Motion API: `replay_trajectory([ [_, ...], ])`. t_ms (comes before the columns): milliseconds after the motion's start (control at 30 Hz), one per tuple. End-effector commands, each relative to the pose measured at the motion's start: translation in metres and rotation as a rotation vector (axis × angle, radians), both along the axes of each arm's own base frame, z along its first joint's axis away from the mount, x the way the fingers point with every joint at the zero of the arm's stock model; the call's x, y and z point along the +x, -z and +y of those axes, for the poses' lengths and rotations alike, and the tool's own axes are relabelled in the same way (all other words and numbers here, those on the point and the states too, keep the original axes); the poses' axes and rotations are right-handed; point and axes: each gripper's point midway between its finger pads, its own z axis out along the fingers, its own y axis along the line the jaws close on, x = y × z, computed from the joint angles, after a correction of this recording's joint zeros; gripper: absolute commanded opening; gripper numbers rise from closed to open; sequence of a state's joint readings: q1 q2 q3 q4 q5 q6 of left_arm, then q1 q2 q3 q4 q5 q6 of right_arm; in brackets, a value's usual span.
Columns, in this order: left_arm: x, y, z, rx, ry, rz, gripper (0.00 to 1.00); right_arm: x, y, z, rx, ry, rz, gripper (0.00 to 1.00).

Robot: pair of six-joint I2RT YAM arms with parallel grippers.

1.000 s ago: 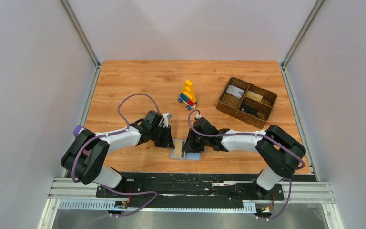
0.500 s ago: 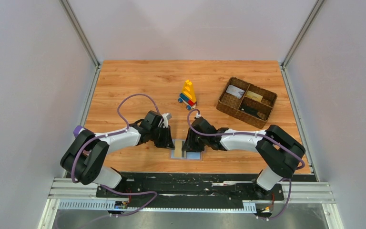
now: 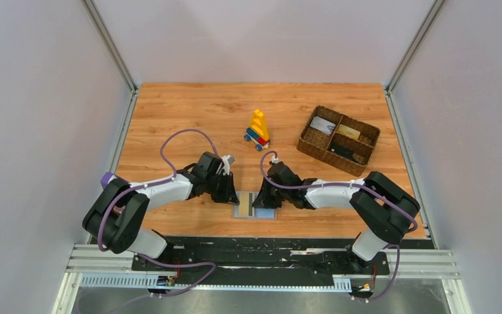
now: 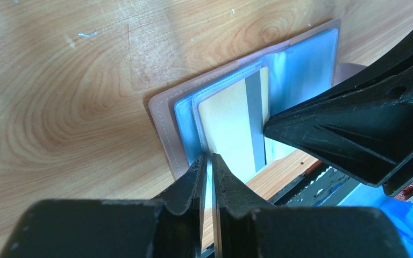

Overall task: Take the credit cards out of the card holder
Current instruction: Remove the credit card from the card holder.

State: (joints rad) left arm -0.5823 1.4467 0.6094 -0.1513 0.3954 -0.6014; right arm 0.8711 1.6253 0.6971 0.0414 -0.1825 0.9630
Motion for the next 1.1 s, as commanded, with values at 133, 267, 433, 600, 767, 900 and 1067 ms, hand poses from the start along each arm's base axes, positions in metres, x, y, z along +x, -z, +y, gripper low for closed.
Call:
replay_trajectory([
  [133,-0.009,0.017,0.012,0.062,-0.009,0.033,0.17,0.009,-0.028,0.0,0.174,-0.017,-0.12,0.0],
  [267,-0.01,0.02,0.013,0.072,-0.01,0.039,0.17,0.009,-0.035,-0.009,0.203,-0.024,-0.149,0.0],
  [433,-0.01,0.02,0.015,0.078,-0.013,0.038,0.17,0.006,-0.044,-0.014,0.24,-0.041,-0.164,0.0],
  [600,-0.011,0.02,0.014,0.068,-0.016,0.041,0.17,0.001,-0.048,-0.002,0.276,-0.083,-0.111,0.12],
  [767,-0.013,0.021,0.014,0.068,-0.017,0.048,0.17,0.004,-0.039,0.001,0.257,-0.073,-0.081,0.23],
  [900,-0.013,0.023,0.014,0.066,-0.017,0.051,0.17,0.006,-0.032,0.004,0.247,-0.075,-0.067,0.23],
  [1067,-0.014,0.023,0.014,0.063,-0.018,0.051,0.17,0.006,-0.021,0.002,0.211,-0.062,-0.042,0.22],
])
